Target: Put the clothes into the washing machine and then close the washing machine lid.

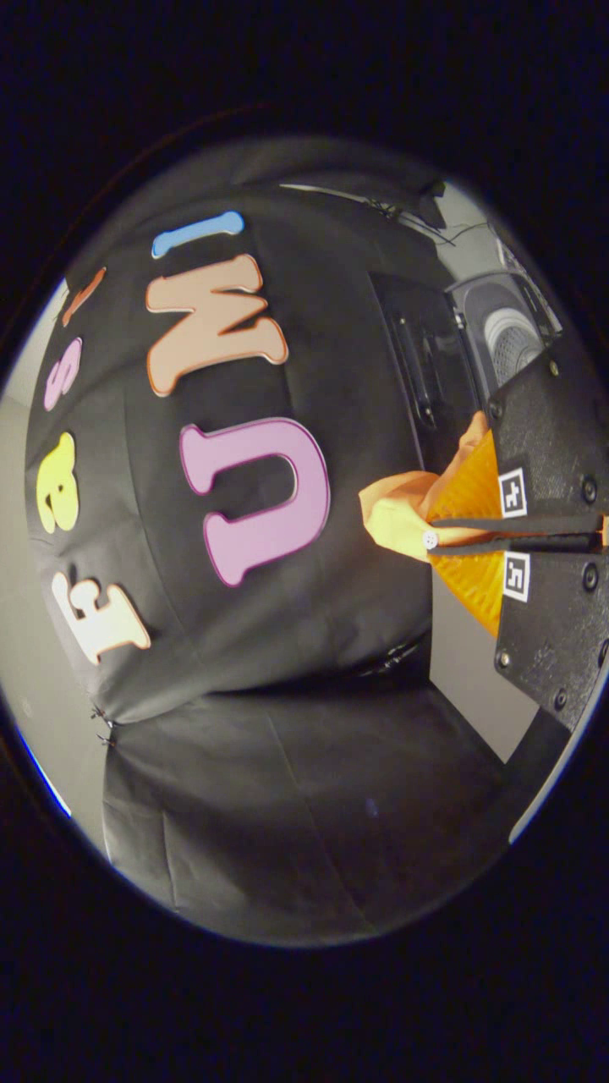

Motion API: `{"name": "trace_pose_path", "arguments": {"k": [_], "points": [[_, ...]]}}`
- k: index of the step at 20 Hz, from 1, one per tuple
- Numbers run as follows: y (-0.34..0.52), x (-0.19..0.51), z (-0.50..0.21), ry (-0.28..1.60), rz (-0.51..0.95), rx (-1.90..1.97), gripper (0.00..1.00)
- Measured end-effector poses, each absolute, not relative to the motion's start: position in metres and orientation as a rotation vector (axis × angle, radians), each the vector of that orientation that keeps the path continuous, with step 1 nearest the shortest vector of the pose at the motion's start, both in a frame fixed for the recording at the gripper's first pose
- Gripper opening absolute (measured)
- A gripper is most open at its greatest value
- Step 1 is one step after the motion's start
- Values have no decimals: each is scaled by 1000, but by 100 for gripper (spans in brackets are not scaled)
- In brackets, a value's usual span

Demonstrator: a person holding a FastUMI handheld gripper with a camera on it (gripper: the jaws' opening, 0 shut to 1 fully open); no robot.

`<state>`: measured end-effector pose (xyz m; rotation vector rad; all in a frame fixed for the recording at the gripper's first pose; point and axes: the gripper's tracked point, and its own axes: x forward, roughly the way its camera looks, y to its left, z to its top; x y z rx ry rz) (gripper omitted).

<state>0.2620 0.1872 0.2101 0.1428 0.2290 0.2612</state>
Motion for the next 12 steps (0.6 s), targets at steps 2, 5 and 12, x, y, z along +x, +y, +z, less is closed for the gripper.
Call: {"name": "trace_pose_path", "arguments": {"k": [2,5,12], "points": [[149,269,210,212,199,104,1],[108,276,194,239,134,49,1],[46,305,100,347,66,-98,1]]}}
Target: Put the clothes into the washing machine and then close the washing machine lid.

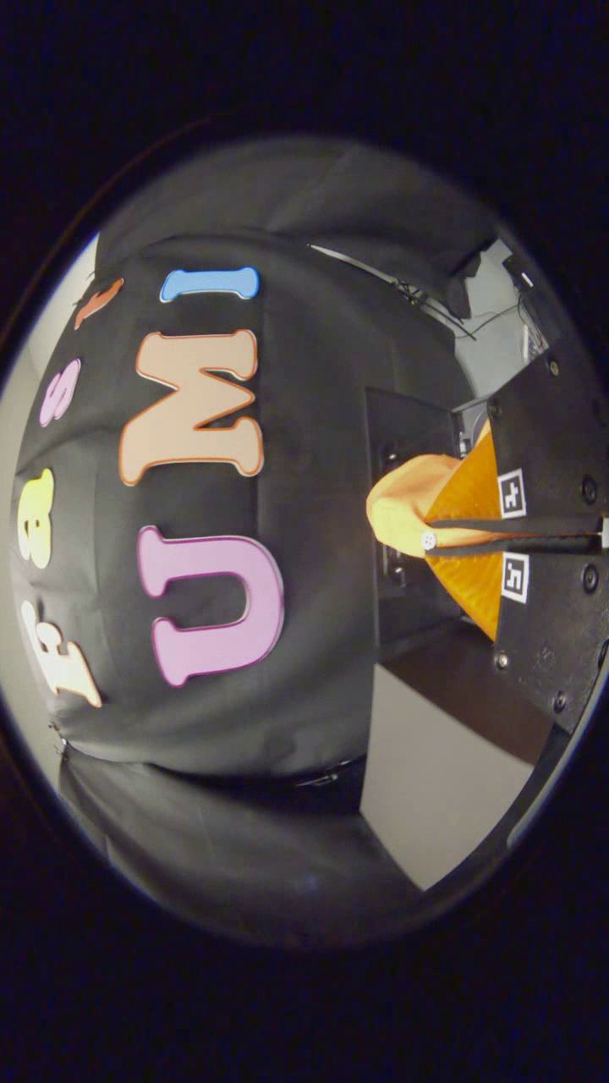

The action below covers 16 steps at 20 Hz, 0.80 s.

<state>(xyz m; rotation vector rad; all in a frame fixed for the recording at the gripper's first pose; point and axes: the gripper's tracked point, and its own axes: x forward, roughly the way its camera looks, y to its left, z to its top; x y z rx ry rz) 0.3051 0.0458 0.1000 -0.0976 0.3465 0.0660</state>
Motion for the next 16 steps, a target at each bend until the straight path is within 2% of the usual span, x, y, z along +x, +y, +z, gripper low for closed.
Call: {"name": "trace_pose_path", "arguments": {"k": [8,16], "points": [[17,349,-54,529,47,-35,1],[6,360,-145,645,1,32,1]]}}
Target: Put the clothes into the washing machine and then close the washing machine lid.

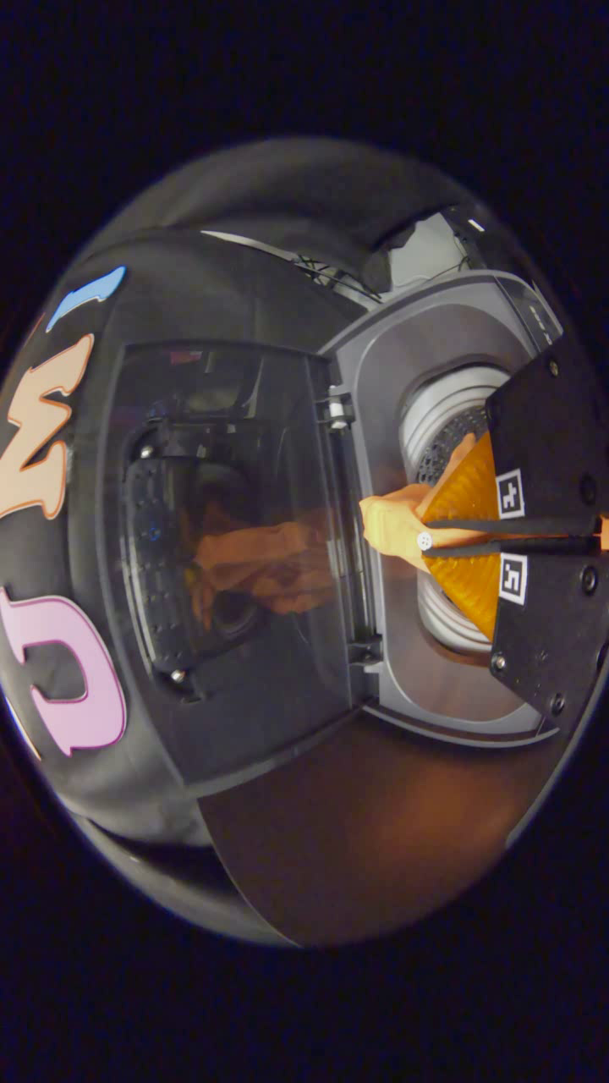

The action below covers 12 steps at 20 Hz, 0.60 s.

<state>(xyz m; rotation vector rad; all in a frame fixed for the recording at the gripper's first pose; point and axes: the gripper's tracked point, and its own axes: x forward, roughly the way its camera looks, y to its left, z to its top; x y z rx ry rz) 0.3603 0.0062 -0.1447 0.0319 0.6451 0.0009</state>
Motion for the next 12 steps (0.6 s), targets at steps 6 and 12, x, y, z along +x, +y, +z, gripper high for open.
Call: {"name": "trace_pose_path", "arguments": {"k": [6,12], "points": [[-9,351,-181,723,-77,85,6],[-7,335,-157,698,-54,91,17]]}}
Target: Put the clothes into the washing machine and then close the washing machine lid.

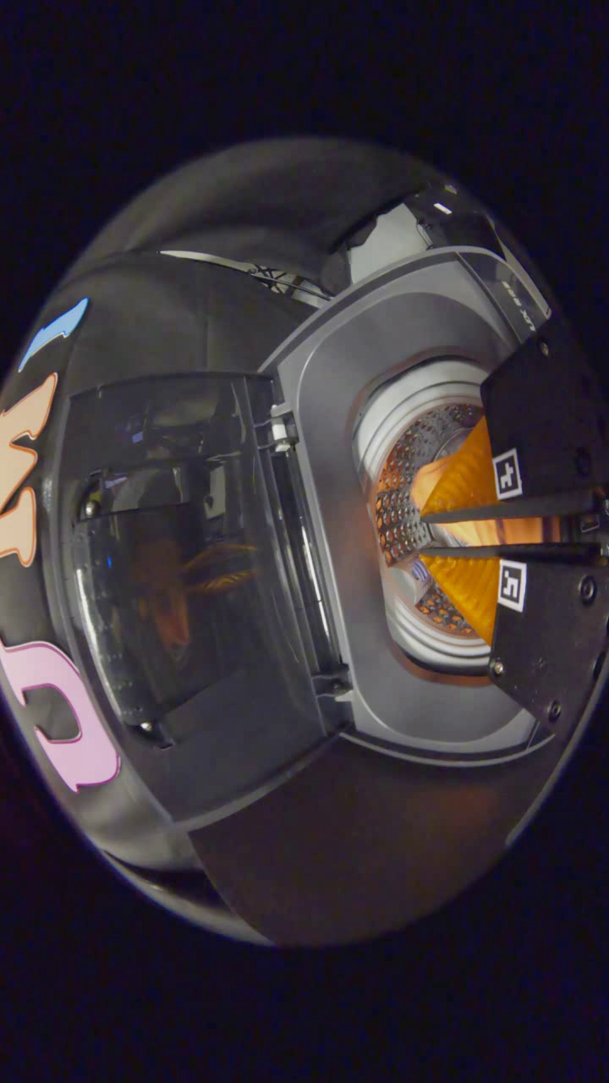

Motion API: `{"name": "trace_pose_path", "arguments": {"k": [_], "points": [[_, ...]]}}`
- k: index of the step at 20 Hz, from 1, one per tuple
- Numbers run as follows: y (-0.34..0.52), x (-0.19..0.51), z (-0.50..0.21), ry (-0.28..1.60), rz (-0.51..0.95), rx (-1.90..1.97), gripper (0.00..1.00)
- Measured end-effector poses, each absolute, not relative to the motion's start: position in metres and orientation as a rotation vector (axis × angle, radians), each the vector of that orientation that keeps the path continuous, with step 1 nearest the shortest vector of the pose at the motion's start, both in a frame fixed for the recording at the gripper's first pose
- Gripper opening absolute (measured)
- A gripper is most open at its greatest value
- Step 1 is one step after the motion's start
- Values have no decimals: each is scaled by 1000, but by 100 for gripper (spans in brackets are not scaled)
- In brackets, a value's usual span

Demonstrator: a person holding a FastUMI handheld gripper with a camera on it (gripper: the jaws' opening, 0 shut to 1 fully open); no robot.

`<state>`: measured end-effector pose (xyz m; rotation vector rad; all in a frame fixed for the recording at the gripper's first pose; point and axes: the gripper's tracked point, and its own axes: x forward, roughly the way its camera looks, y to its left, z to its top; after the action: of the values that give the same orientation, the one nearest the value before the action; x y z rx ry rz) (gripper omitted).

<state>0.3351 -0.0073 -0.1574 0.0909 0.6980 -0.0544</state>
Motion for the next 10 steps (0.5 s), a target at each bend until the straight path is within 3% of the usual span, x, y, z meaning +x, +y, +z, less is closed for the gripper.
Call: {"name": "trace_pose_path", "arguments": {"k": [9,10], "points": [[-18,320,-82,593,-90,49,60],[-22,319,-72,575,-110,40,72]]}}
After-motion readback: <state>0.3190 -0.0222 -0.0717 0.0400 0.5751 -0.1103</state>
